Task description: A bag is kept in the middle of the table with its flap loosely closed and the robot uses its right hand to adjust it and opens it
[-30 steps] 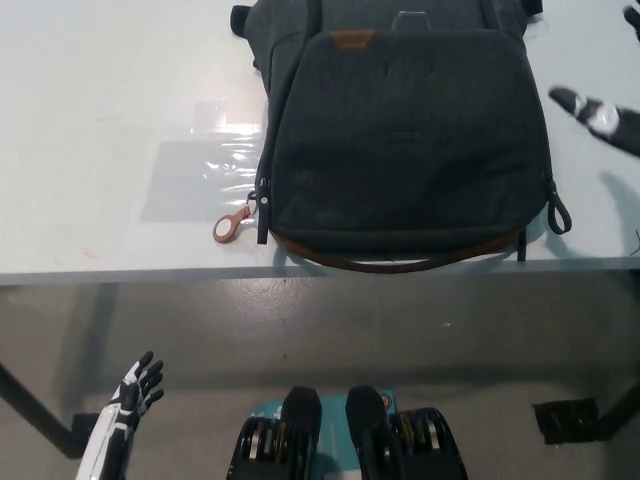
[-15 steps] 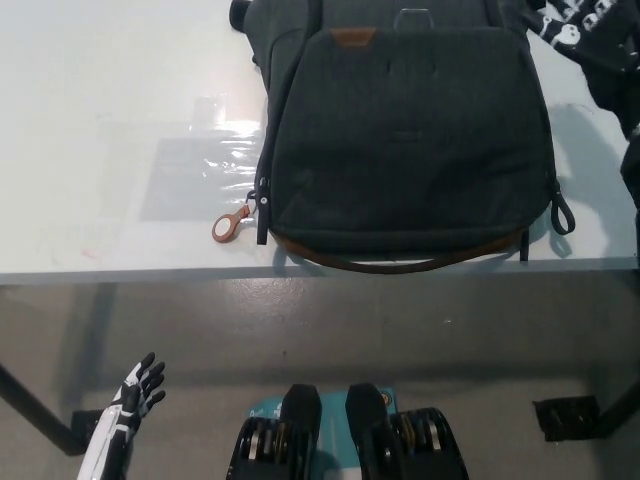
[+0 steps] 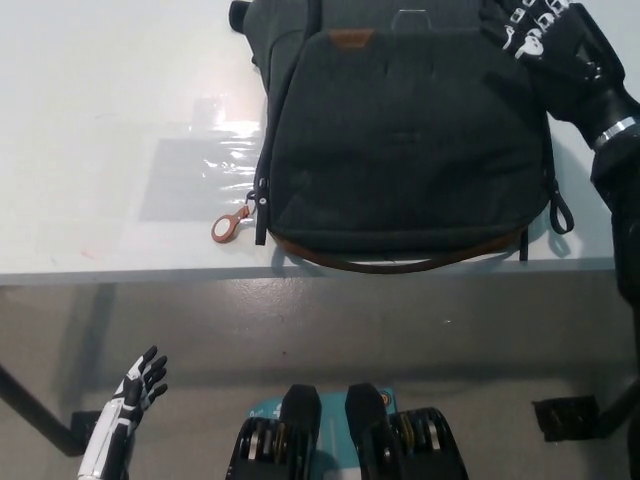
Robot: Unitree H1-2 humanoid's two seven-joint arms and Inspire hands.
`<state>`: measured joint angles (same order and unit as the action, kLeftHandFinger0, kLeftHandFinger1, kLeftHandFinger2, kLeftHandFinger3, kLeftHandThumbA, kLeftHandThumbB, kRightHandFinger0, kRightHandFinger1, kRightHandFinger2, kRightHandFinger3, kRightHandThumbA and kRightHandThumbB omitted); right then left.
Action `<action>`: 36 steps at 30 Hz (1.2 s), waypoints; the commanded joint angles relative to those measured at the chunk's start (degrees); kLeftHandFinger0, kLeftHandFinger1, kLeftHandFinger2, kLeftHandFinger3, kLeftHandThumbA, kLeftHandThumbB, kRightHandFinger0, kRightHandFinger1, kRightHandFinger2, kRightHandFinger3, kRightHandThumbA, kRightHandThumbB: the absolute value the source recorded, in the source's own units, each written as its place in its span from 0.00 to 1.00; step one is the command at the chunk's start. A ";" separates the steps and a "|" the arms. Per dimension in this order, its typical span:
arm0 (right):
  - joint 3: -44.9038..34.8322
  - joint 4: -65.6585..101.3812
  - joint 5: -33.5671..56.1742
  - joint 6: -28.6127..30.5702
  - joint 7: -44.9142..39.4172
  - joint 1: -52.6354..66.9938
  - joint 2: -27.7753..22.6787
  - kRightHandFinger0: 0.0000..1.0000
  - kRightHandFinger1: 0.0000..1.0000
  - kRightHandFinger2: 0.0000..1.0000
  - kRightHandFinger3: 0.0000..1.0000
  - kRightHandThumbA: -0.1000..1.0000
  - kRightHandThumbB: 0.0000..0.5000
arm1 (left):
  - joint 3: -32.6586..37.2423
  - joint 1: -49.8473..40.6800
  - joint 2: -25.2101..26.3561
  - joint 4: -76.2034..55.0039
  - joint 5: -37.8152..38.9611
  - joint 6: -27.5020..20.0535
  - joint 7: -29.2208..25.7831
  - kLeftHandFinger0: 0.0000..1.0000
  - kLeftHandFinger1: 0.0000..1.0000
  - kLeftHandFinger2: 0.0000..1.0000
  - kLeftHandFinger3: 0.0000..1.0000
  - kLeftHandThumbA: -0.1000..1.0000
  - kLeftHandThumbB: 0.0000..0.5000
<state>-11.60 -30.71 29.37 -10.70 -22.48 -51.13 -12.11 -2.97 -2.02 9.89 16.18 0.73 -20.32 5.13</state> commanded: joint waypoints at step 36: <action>3.74 11.62 -11.87 -5.59 12.65 2.71 0.15 0.00 0.33 0.64 0.74 0.00 0.25 | -0.13 3.65 2.36 -0.70 0.58 -1.19 1.58 1.00 1.00 1.00 1.00 1.00 0.93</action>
<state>-7.71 -24.91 17.69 -14.69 -9.67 -49.11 -10.69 -3.02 0.74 11.08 16.26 0.89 -20.31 6.10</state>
